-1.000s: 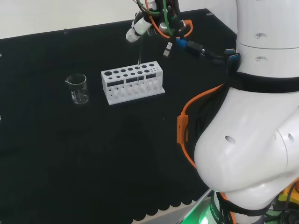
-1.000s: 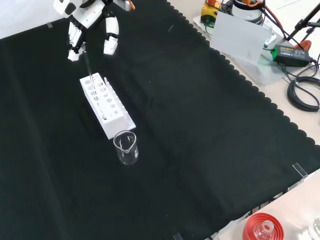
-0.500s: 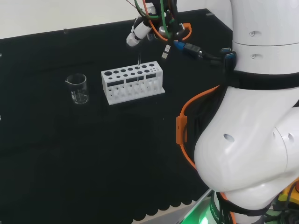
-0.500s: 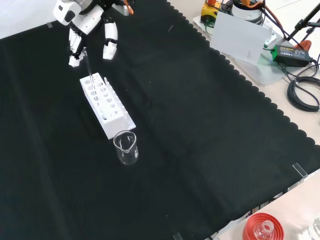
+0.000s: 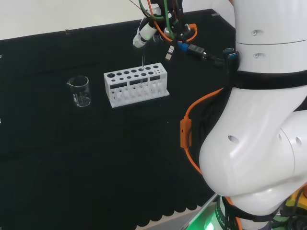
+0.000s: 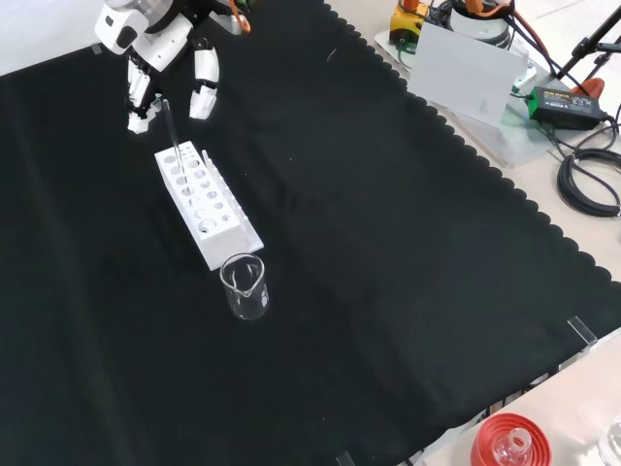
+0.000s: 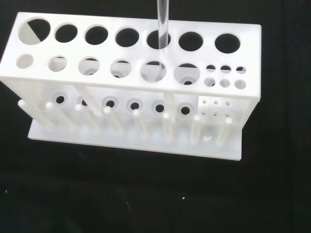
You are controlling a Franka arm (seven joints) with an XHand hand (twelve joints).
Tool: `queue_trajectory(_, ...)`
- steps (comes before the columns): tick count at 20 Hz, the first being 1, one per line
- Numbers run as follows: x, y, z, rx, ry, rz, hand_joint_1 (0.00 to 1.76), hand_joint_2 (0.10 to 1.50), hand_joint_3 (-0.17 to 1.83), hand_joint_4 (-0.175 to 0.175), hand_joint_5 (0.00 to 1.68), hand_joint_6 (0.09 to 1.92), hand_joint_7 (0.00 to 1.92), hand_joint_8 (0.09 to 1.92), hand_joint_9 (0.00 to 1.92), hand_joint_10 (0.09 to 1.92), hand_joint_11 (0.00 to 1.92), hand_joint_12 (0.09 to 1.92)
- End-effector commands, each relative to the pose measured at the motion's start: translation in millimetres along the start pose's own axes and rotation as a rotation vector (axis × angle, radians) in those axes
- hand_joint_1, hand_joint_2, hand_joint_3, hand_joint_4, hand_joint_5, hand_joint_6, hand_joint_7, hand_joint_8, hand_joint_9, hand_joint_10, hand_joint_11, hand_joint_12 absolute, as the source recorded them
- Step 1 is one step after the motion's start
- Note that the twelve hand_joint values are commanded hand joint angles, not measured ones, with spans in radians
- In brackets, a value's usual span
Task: Take the glass rod from the white test tube rack.
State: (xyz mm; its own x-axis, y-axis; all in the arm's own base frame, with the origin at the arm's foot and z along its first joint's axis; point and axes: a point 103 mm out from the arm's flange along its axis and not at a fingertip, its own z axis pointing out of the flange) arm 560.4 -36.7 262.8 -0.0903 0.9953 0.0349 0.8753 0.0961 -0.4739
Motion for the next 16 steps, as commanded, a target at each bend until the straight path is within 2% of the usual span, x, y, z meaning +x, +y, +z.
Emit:
queue_trajectory(1, -3, 4, 0, -0.001, -0.005, -0.005, 0.56, 0.89, 0.37, -0.025, 0.34, 0.34, 0.44, 0.82, 0.70, 0.80, 0.73, 1.26)
queue_trajectory(4, -5, 7, 1, -0.009, 0.005, -0.013, 0.61, 0.89, 0.40, -0.030, 0.29, 0.57, 0.46, 0.82, 0.73, 0.78, 0.76, 1.25)
queue_trajectory(7, -7, 8, 1, -0.018, 0.008, -0.014, 0.65, 0.88, 0.42, -0.039, 0.29, 0.69, 0.50, 0.82, 0.77, 0.77, 0.79, 1.24)
queue_trajectory(16, -9, 17, 6, -0.027, 0.003, -0.016, 0.74, 0.86, 0.49, -0.063, 0.34, 0.83, 0.58, 0.82, 0.87, 0.73, 0.89, 1.20)
